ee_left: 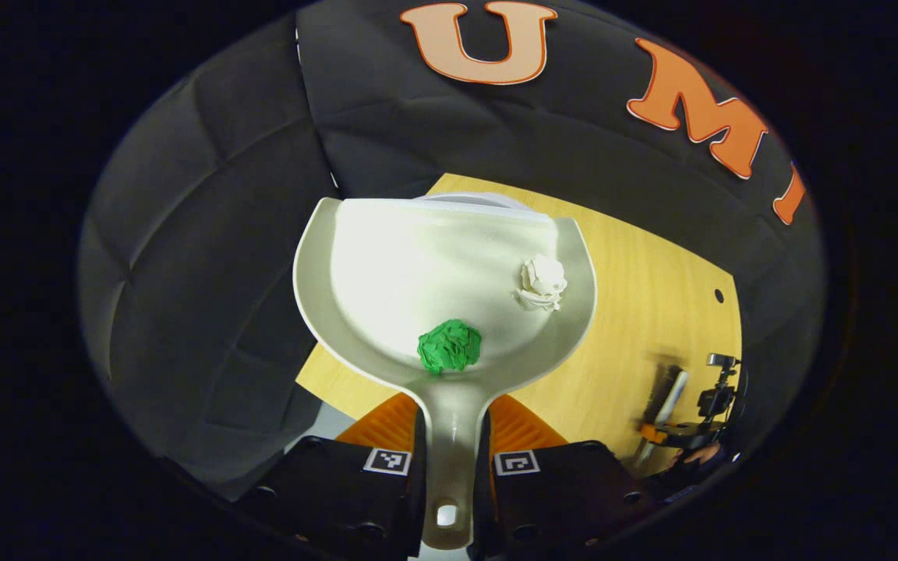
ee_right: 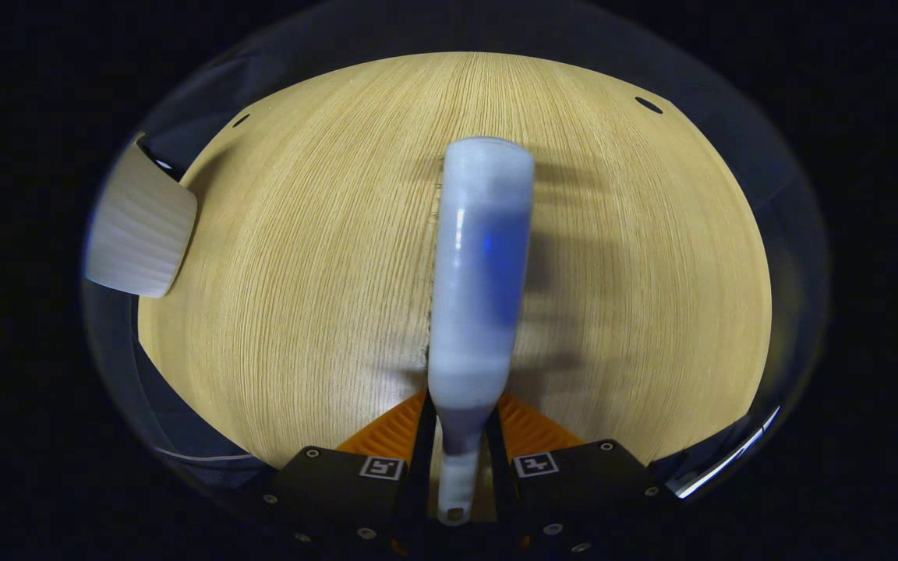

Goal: Pick up the small broom and dustpan from the desktop, sweep the trash into the dustpan with the broom, and then empty the trash into the garbage bin.

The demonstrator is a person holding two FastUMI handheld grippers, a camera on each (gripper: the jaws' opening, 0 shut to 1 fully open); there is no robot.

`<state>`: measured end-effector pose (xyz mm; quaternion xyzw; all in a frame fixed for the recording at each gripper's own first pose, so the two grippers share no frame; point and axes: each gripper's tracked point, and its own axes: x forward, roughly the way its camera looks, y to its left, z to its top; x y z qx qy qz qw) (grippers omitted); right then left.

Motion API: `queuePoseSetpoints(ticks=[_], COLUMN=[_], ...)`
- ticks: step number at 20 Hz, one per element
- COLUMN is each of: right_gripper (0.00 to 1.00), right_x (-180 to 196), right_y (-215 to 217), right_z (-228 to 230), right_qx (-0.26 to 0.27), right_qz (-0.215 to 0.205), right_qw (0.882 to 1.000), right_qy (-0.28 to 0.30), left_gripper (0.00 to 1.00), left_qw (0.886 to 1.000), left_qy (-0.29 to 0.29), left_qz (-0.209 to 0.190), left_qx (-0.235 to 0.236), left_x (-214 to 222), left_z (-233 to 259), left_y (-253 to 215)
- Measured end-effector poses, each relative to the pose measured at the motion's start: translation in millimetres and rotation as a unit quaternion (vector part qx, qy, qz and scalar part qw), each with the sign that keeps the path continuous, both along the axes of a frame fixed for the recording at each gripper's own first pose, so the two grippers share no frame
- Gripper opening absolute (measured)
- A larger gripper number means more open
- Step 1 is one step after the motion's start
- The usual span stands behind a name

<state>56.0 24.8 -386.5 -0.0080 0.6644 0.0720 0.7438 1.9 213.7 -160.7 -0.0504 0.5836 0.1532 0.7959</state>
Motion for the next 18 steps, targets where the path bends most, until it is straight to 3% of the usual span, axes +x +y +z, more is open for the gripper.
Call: queuePoseSetpoints(ticks=[3,4,5,10,15,16,17,18], right_gripper=[0.44,0.37,0.48,0.52,0.53,0.61,0.45,0.46], right_x=[1,2,2,2,2,1,0,0], right_y=[3,3,4,6,5,4,3,2], right_z=[1,1,0,1,0,1,0,0], right_qx=[0.006,0.007,0.008,0.011,0.013,0.013,0.01,0.009], right_qz=[-0.003,-0.003,-0.003,0.0,0.002,0.003,0.003,0.004], right_qw=[1.0,1.0,1.0,1.0,1.0,1.0,1.0,1.0], right_qy=[0.001,0.001,0.001,0.002,0.003,0.004,0.004,0.004], left_gripper=[0.24,0.24,0.24,0.24,0.25,0.24,0.24,0.24], left_qw=[0.999,0.997,0.994,0.972,0.927,0.914,0.899,0.878], left_qy=[0.03,0.043,0.052,0.099,0.148,0.157,0.165,0.175], left_qz=[-0.026,-0.041,-0.059,-0.135,-0.219,-0.239,-0.257,-0.286], left_qx=[0.037,0.054,0.072,0.167,0.266,0.289,0.315,0.341], left_x=[-8,-13,-13,-12,-8,-5,-2,1], left_z=[0,1,4,22,40,44,50,56], left_y=[19,29,35,59,87,88,90,93])
